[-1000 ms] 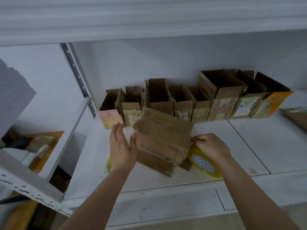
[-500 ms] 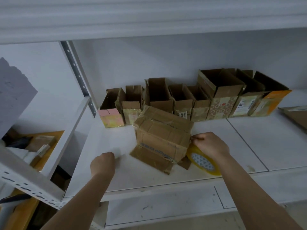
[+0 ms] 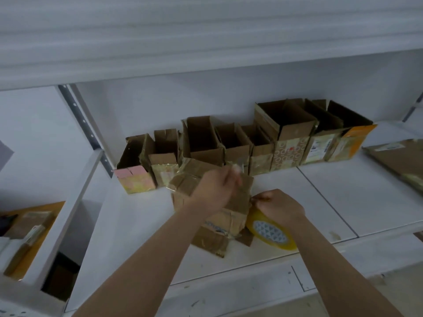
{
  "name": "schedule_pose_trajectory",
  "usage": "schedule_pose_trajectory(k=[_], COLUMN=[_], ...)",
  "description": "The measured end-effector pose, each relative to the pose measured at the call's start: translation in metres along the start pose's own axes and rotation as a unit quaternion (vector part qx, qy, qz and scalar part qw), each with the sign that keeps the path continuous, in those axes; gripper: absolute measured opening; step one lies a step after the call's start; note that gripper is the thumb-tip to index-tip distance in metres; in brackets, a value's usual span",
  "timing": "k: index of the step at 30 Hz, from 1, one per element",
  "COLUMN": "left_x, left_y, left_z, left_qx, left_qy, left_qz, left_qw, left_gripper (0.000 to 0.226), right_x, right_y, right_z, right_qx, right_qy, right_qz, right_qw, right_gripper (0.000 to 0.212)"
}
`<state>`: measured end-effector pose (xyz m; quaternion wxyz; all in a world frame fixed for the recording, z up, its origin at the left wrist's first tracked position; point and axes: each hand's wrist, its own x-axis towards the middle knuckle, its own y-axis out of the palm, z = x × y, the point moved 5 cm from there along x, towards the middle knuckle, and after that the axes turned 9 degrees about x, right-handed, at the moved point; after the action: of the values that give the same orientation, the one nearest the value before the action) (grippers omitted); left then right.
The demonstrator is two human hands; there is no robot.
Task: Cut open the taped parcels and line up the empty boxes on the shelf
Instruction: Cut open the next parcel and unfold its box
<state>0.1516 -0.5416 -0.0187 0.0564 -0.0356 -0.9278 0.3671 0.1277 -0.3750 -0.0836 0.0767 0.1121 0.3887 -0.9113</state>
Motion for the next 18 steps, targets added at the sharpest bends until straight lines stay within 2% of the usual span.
schedule_pose_trajectory(k=[2,5,6,8,10,14,18], left_x=[0.023,0.043,0.045,0.049,0.049,0.045,0.044], left_y=[0.023,0.048,0.052,0.056,0.058,0.061,0.06], left_z=[-0.017,-0.005,0.003,0.013,0.017,0.018,0.019], left_qx=[-0.05,-0.09,-0.105,-0.135,-0.141,-0.128,-0.142], left_qy=[0.012,-0.07,-0.096,-0.115,-0.106,-0.073,-0.079], left_qz=[0.042,0.059,0.051,0.03,0.018,0.014,0.011], left_qw=[0.998,0.992,0.988,0.984,0.984,0.989,0.987], left_gripper=[0.043,0.044,0.044,0.044,0.044,0.043,0.044], right_x=[0.003,0.007,0.008,0.007,0.008,0.012,0.005], right_y=[0.001,-0.001,-0.004,-0.014,-0.021,-0.025,-0.033], right_z=[-0.001,-0.006,-0.01,-0.018,-0.027,-0.032,-0.034], right_qx=[0.017,0.12,0.152,0.169,0.149,0.097,0.006], right_qy=[0.002,0.008,0.02,0.041,0.054,0.056,0.068], right_qz=[0.025,0.089,0.115,0.166,0.177,0.158,0.146], right_qw=[1.0,0.989,0.981,0.971,0.971,0.981,0.987], right_gripper=[0.019,0.015,0.018,0.036,0.049,0.046,0.052])
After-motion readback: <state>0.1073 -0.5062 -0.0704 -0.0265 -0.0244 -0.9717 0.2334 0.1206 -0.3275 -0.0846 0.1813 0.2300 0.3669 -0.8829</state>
